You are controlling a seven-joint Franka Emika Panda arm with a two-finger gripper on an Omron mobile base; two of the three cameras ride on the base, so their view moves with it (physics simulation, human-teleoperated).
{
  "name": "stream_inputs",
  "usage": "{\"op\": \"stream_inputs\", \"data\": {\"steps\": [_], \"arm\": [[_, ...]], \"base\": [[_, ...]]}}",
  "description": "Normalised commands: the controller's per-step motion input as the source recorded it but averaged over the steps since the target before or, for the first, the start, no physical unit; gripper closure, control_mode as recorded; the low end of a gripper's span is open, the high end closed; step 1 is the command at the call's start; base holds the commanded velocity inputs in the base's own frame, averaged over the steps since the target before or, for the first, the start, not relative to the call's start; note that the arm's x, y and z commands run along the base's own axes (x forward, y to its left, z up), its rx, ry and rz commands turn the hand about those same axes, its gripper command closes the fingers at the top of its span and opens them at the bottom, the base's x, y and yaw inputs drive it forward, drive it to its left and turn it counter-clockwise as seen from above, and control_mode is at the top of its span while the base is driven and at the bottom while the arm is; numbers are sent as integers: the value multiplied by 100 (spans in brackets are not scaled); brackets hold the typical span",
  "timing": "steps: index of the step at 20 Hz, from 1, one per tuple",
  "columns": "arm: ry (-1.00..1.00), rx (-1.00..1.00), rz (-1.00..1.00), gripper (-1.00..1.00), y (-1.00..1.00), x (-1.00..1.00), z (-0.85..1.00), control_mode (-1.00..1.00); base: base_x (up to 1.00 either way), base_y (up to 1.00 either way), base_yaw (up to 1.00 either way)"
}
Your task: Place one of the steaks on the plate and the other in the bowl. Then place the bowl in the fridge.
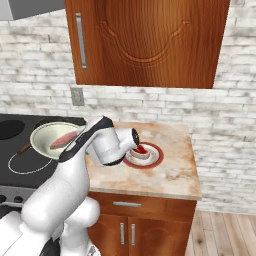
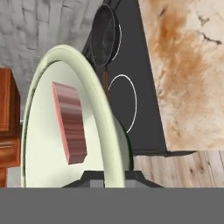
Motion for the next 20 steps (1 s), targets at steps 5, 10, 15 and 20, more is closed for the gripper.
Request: {"op": "stream_inputs", "data": {"steps": [5,10,15,20], "arm": [[0,0,22,100,0,0,0,-100],[0,0,21,100,0,0,0,-100],[0,0,0,100,0,0,0,100],[0,0,0,100,0,0,0,100]], "base": [[0,0,0],[0,0,0],[-12,2,26],[-23,15,21]]}}
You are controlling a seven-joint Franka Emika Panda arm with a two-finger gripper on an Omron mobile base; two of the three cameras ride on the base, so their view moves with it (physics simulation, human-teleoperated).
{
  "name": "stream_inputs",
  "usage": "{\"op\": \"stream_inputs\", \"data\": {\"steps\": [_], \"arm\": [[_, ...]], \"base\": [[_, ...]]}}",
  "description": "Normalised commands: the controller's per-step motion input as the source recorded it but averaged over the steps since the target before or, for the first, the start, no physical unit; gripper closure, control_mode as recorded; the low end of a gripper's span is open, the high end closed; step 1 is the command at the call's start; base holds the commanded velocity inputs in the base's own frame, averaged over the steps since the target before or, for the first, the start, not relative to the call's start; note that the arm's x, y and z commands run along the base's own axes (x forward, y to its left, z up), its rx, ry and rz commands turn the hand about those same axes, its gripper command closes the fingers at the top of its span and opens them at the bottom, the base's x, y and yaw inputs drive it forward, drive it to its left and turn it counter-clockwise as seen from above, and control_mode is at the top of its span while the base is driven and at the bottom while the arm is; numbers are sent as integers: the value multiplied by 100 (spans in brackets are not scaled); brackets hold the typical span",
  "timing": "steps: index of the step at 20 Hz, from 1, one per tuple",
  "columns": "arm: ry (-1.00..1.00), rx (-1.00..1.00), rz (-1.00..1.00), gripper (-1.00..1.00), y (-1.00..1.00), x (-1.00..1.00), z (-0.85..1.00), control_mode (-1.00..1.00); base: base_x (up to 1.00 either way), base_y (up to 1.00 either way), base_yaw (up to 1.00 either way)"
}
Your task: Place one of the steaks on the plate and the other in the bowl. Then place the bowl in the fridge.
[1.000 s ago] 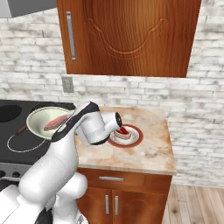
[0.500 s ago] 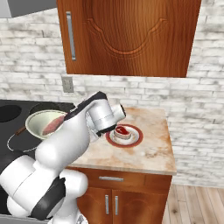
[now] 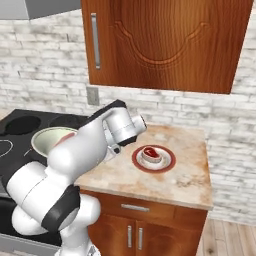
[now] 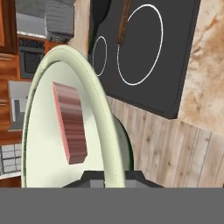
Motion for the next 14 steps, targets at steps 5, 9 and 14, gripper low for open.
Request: {"op": "stream_inputs", "data": {"steps": [5,9,14], "arm": [[0,0,0,100,0,0,0,100],[0,0,0,100,0,0,0,100],[0,0,0,100,0,0,0,100]], "base": [[-53,21,15],[-31,21,15],[-2,28,29]]}}
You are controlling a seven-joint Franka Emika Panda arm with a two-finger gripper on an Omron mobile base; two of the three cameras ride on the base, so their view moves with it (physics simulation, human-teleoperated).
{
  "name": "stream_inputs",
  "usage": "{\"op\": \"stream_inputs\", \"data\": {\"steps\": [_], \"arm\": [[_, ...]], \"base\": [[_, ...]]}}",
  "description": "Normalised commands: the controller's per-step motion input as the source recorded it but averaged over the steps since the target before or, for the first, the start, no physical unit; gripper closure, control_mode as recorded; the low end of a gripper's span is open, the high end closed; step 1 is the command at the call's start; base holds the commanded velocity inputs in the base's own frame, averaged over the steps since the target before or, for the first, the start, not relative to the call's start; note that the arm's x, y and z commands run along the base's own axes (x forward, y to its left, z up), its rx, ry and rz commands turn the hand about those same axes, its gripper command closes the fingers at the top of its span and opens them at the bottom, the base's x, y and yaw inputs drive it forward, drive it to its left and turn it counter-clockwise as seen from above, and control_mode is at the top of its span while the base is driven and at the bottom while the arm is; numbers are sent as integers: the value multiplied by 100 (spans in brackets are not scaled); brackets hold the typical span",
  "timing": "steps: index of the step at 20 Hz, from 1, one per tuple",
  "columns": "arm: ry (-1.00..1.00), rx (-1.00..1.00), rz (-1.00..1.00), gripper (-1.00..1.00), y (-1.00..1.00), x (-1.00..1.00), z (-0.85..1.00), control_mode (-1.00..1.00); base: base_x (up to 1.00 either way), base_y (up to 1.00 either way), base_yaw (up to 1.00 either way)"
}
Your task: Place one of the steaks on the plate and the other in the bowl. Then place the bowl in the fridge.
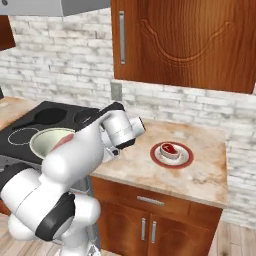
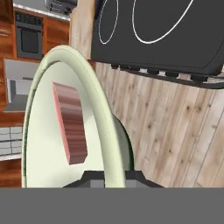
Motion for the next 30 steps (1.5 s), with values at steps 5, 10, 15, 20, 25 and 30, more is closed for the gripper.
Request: {"op": "stream_inputs", "data": {"steps": [5,10,15,20,25,30], "arm": [[0,0,0,100,0,0,0,100],[0,0,0,100,0,0,0,100],[0,0,0,100,0,0,0,100],[0,0,0,100,0,0,0,100],[0,0,0,100,0,0,0,100],[0,0,0,100,0,0,0,100]], "base": [[0,49,30],[0,58,29],[0,71,23],[0,74,16],[-3,56,20],[-7,54,22]]}}
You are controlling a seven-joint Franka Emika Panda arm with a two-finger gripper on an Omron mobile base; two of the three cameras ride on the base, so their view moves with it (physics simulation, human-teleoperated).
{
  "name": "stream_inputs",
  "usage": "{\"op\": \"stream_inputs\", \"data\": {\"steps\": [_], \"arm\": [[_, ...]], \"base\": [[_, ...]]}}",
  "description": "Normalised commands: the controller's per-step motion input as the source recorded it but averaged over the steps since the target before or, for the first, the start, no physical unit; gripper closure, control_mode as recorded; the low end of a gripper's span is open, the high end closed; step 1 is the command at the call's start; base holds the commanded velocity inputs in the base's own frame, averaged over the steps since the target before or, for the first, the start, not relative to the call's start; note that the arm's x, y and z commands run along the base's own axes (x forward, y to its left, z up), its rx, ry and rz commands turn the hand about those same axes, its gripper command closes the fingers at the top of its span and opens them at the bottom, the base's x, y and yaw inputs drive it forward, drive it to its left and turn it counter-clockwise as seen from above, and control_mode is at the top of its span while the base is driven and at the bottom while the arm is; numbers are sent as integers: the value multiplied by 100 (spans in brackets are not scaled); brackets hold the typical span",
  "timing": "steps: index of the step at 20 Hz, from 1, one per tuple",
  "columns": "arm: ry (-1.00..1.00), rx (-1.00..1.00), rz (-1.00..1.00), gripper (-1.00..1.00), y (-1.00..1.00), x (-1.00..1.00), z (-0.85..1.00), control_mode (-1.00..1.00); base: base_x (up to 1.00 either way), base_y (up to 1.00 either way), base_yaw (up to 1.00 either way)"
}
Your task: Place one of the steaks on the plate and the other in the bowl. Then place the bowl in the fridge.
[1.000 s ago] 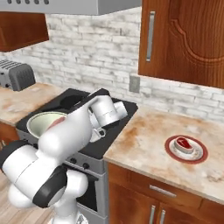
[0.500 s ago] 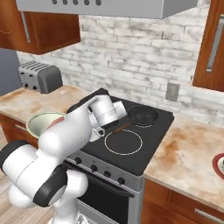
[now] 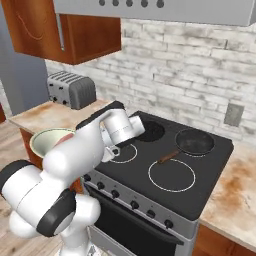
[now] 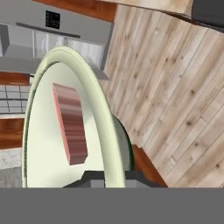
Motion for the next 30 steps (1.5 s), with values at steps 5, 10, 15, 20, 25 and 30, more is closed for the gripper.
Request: {"op": "stream_inputs", "data": {"steps": [5,10,15,20,25,30], "arm": [[0,0,0,100,0,0,0,100],[0,0,0,100,0,0,0,100],[0,0,0,100,0,0,0,100],[0,0,0,100,0,0,0,100],[0,0,0,100,0,0,0,100],[0,0,0,100,0,0,0,100]], "base": [[-12,63,24],[-11,65,23],[0,67,20],[0,75,17],[0,79,13],[0,82,9]]}}
